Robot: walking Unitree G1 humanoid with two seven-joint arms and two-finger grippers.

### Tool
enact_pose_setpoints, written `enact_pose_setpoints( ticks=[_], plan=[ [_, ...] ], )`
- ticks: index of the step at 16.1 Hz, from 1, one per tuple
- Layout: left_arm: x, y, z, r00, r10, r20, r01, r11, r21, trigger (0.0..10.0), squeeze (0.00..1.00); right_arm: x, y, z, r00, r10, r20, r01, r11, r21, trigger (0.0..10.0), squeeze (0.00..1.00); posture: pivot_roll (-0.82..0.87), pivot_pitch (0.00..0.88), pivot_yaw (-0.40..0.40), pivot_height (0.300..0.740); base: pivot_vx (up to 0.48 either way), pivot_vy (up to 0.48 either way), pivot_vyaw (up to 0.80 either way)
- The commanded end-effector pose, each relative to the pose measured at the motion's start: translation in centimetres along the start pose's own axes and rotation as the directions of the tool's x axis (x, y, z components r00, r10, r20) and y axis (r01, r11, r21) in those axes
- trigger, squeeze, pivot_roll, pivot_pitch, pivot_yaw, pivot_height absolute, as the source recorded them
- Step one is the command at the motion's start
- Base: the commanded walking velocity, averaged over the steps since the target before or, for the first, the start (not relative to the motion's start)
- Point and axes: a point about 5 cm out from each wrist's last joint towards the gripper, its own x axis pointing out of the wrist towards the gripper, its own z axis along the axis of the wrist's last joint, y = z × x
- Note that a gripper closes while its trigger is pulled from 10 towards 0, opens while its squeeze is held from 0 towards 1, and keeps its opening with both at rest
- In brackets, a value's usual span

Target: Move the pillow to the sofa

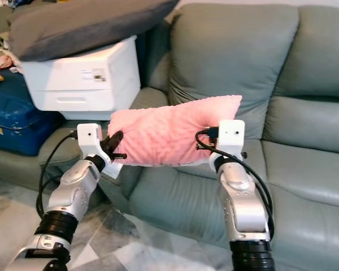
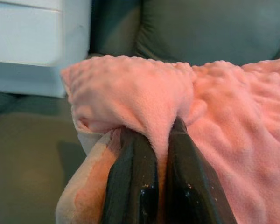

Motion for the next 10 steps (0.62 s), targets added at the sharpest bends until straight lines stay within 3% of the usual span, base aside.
enact_pose_setpoints(
  ticks=[1,4,10],
  plan=[
    [0.11,0.08,0.61,1.000,0.001,0.015,-0.001,1.000,0.015,10.0,0.00,0.08,0.34,0.73,0.999,0.008,0.032,-0.008,1.000,0.003,10.0,0.00,-0.22,0.000,0.056,0.740,0.000,-0.394,0.00],
    [0.13,0.02,0.60,1.000,-0.001,0.015,0.001,1.000,0.012,10.0,0.00,0.04,0.31,0.64,1.000,0.005,0.029,-0.005,1.000,0.002,10.0,0.00,-0.22,0.000,0.057,0.740,0.000,-0.339,0.00],
    [0.24,0.31,1.09,0.999,-0.001,0.037,0.001,1.000,-0.005,10.0,0.00,0.08,0.16,0.71,1.000,0.001,0.030,-0.001,1.000,0.000,10.0,0.00,-0.22,0.000,0.057,0.740,0.000,0.000,0.00]
  ],
)
